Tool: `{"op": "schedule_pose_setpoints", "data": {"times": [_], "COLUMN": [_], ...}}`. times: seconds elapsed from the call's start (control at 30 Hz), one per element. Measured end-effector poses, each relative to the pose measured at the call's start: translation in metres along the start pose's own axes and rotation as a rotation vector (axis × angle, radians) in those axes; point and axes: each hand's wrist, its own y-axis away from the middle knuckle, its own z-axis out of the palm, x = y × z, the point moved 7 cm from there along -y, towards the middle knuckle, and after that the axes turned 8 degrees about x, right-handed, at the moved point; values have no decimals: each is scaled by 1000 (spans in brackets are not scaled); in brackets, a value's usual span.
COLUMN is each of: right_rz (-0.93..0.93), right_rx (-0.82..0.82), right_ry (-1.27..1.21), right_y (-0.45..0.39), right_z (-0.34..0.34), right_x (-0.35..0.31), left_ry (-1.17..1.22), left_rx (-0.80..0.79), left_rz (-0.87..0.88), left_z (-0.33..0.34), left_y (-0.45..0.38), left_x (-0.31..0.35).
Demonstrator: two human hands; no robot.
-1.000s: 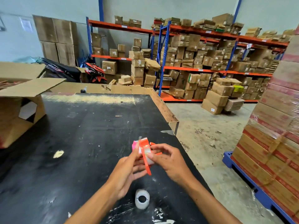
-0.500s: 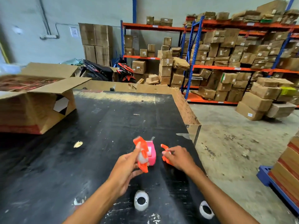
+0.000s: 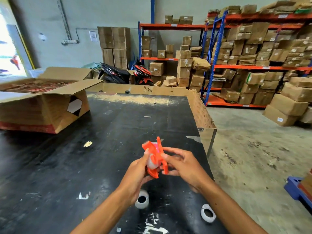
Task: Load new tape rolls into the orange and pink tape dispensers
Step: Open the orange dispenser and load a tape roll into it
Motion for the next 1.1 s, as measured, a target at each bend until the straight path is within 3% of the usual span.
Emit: {"op": "schedule_pose_setpoints", "data": {"times": [0.7, 0.93, 1.1], "right_rz": [-375, -335, -384], "right_rx": [168, 162, 161], "right_ry": [212, 88, 147], "right_y": [55, 56, 51], "right_z": [-25, -30, -30], "right_x": [-16, -19, -34], "left_ry": [-58, -75, -37], "left_rx": [-89, -123, -146], "left_rz": [167, 198, 233], "left_z": [44, 42, 39], "left_y": [39, 39, 37], "left_x": [5, 14, 25]}}
